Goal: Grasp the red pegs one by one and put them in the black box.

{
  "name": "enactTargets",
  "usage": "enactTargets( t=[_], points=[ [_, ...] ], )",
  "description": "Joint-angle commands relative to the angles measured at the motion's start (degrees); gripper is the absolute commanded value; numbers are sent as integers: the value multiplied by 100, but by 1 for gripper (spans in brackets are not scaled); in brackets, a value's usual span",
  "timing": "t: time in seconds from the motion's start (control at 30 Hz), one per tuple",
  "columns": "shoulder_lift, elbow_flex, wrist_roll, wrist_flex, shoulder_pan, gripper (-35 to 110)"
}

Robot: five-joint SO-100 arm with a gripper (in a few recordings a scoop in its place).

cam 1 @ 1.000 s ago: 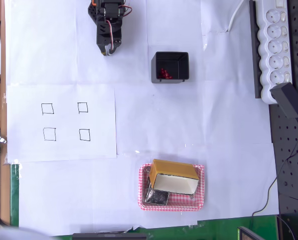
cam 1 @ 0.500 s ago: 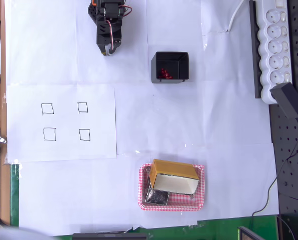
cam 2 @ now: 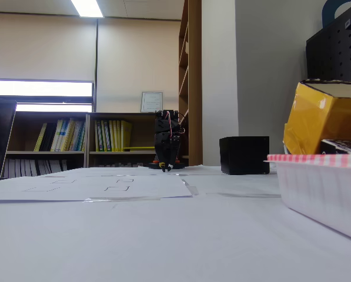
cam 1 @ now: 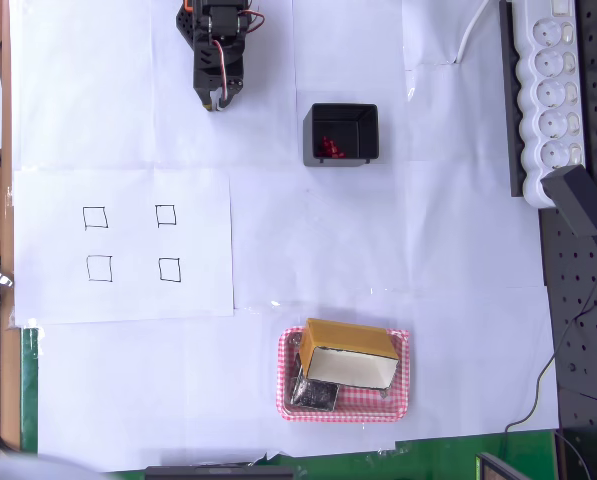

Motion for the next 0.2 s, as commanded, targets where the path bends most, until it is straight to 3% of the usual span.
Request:
enactTargets(
  t=[0.0,0.17],
  points=[
    [-105,-62,-35,35,44,0],
    [-105,-62,-35,35,44,0]
  ],
)
